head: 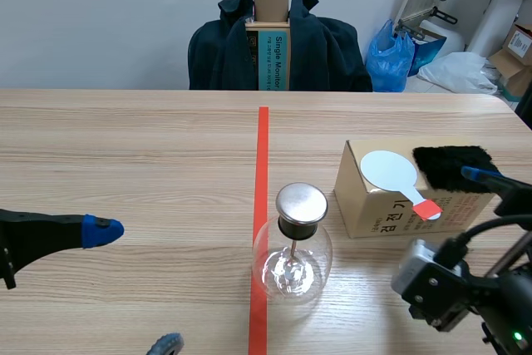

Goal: Do the electroscope experiment.
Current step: 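Return to the home posture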

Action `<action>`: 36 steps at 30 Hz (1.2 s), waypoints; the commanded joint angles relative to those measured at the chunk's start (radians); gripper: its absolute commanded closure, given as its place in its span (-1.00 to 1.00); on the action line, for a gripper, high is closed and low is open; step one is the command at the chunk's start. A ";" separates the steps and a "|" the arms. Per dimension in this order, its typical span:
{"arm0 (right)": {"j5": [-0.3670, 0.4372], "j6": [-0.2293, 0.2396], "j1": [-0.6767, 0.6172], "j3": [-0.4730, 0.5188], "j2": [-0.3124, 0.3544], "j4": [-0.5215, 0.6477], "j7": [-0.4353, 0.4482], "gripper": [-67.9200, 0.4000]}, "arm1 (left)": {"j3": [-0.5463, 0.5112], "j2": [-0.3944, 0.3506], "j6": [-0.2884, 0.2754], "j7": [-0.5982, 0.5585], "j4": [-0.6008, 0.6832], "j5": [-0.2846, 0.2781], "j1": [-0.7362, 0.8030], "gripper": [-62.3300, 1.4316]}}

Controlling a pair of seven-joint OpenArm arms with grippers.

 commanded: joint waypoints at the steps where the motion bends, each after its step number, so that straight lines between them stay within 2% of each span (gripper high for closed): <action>1: 0.093 -0.013 -0.045 0.008 0.051 0.067 -0.019 -1.00 | -0.005 0.005 0.002 -0.021 0.003 -0.010 -0.006 -1.00; 3: 0.230 -0.012 -0.110 0.012 0.095 0.128 -0.019 -1.00 | -0.005 0.005 0.005 -0.021 0.003 -0.010 -0.006 -1.00; 9: 0.713 -0.006 -0.290 0.052 0.253 0.322 -0.015 -1.00 | -0.005 0.005 0.005 -0.021 0.003 -0.009 -0.006 -1.00; 11: 0.819 0.009 -0.340 0.074 0.295 0.373 -0.013 -1.00 | -0.005 0.005 0.005 -0.021 0.003 -0.009 -0.006 -1.00; 16: 1.015 0.115 -0.368 0.135 0.362 0.451 -0.026 -1.00 | -0.005 0.005 0.005 -0.021 0.003 -0.009 -0.006 -1.00; 20: 1.105 0.196 -0.365 0.184 0.377 0.513 -0.054 -1.00 | -0.005 0.005 0.005 -0.020 0.003 -0.009 -0.006 -1.00; 23: 1.125 0.260 -0.344 0.192 0.376 0.556 -0.091 -1.00 | -0.005 0.005 0.005 -0.020 0.003 -0.009 -0.006 -1.00; 26: 1.135 0.368 -0.291 0.182 0.375 0.569 -0.116 -1.00 | -0.005 0.005 0.005 -0.021 0.003 -0.009 -0.006 -1.00; 28: 1.157 0.421 -0.248 0.168 0.370 0.569 -0.134 -1.00 | -0.005 0.005 0.005 -0.021 0.003 -0.009 -0.006 -1.00; 33: 1.163 0.492 -0.161 0.129 0.334 0.568 -0.227 -1.00 | -0.005 0.005 0.005 -0.021 0.003 -0.009 -0.006 -1.00; 36: 1.162 0.531 -0.129 0.107 0.310 0.568 -0.246 -1.00 | -0.005 0.005 0.005 -0.021 0.003 -0.009 -0.006 -1.00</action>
